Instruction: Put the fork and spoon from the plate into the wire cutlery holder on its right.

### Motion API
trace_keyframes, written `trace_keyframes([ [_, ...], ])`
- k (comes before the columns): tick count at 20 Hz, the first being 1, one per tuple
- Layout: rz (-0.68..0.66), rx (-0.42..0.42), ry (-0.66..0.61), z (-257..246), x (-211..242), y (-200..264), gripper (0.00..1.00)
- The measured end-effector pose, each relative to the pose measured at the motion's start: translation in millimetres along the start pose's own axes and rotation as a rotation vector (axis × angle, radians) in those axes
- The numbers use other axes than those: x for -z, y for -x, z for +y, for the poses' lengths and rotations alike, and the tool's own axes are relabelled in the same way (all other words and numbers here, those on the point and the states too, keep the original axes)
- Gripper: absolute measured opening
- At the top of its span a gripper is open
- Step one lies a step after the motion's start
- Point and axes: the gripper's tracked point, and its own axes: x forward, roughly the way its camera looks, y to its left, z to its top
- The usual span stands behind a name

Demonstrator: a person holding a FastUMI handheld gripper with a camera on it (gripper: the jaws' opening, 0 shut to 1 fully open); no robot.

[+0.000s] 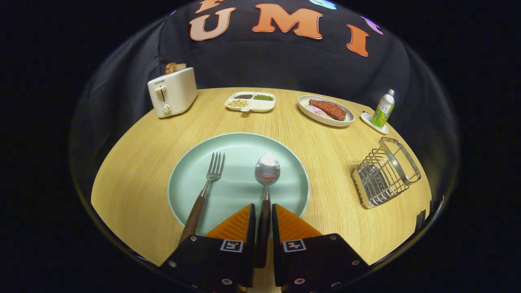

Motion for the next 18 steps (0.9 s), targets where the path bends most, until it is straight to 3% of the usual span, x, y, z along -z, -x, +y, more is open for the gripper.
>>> trace_keyframes([
  [7,0.013,-0.002,-0.017,-1.5,-3.0,-2.9,0.05],
  [14,0.001,-0.078,-0.07,-0.1,-31.7,25.1,0.05],
  [18,-0.018,-0.09,-0.08,-29.0,-58.6,55.3,0.05],
])
